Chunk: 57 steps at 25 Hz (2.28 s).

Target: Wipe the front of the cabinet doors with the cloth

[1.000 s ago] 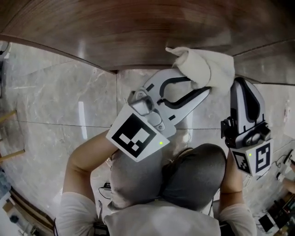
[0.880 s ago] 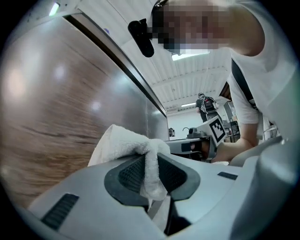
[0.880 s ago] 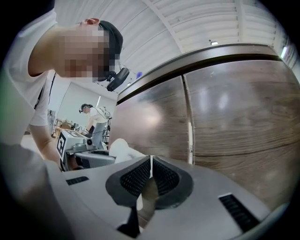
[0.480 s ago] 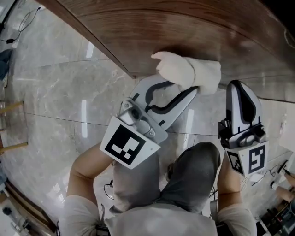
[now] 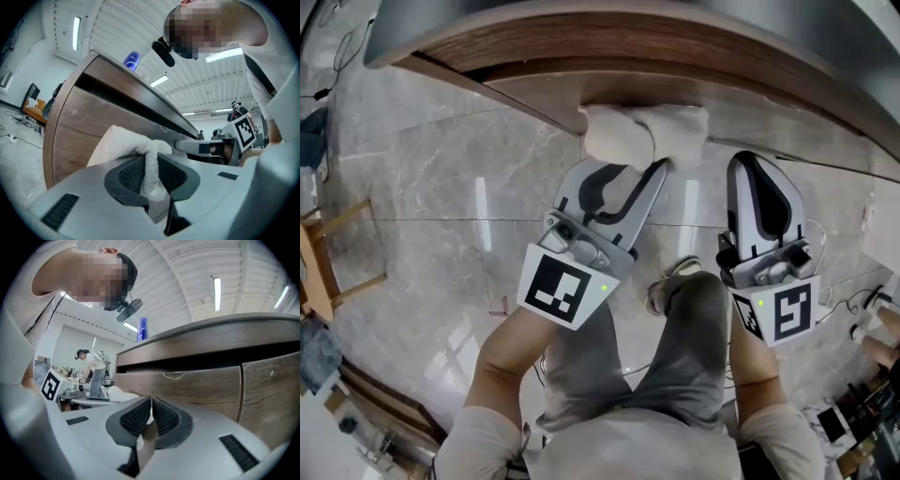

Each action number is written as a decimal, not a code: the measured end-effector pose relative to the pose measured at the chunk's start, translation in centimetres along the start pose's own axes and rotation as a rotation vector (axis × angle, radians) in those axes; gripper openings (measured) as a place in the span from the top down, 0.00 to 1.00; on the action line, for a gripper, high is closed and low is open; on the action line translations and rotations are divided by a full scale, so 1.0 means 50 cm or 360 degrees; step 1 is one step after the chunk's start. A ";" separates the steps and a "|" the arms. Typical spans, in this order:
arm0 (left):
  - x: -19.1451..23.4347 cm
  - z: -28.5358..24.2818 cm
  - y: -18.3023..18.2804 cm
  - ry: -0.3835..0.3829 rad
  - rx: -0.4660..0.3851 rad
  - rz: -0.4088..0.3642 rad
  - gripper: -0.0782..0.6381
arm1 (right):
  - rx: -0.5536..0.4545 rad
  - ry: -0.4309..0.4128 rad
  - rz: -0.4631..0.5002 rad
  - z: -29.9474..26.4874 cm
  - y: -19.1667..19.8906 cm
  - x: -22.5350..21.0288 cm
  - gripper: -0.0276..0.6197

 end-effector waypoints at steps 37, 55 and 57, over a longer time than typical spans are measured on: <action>-0.252 0.140 -1.219 -0.0316 -0.0205 -0.0172 0.77 | -0.0063 0.0023 -0.0159 0.254 -1.110 0.112 0.90; -0.279 0.395 -1.422 -0.0550 -0.0385 -0.0321 0.77 | -0.0237 0.0121 -0.0103 0.391 -1.246 0.125 0.90; -0.272 0.410 -1.416 -0.0567 -0.0369 -0.0320 0.77 | -0.0233 0.0108 -0.0098 0.386 -1.245 0.138 0.90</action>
Point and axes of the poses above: the fingertips, and each gripper's own axes: z backward along the fingers, x to its left, y out of its underside, the point moved 3 cm from there along z, backward along the fingers, and after that the axes turned 4 degrees about -z, right-handed, at the moved point
